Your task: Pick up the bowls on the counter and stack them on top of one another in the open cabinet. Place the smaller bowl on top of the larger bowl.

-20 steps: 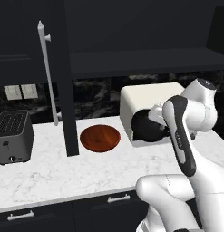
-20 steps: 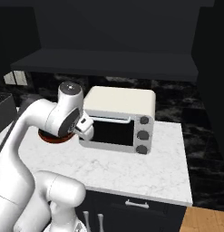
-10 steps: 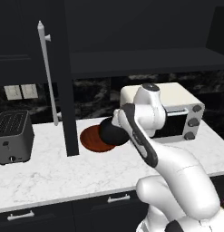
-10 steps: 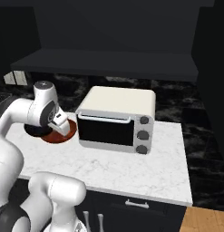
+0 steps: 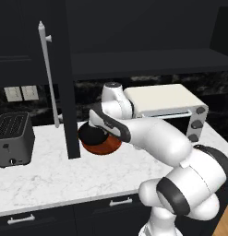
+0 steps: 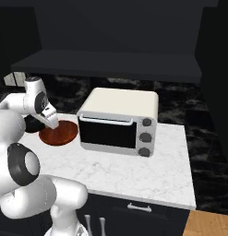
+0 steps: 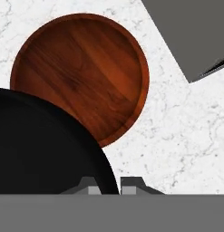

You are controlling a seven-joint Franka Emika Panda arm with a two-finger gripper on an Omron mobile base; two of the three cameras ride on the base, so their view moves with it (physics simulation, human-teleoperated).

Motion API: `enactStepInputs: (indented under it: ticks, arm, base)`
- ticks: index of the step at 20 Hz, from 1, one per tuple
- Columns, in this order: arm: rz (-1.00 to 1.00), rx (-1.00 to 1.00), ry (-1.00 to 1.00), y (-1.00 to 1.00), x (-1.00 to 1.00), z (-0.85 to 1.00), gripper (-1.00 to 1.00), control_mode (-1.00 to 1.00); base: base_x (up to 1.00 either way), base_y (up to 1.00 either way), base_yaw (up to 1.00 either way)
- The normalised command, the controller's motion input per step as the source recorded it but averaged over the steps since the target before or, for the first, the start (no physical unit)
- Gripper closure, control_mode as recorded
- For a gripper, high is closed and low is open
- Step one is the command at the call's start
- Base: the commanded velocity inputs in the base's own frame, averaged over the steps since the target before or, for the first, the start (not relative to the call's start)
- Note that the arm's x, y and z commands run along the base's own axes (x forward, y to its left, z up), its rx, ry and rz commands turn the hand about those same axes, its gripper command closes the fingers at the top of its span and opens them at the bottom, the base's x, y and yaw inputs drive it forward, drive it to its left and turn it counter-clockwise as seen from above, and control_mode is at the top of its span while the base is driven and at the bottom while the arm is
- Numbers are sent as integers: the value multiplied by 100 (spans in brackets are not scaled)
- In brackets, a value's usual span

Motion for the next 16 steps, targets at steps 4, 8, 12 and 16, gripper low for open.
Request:
enactStepInputs:
  ticks: [4,8,12,16]
  arm:
    - [0,0,0,-24,14,-22,100,-100]
    - [0,0,0,-21,16,-21,100,-100]
    - [0,0,0,-2,11,-29,100,-100]
    - [0,-1,1,0,3,-45,100,-100]
  base:
    - [0,0,0]
    - [0,0,0]
    - [0,0,0]
    - [0,0,0]
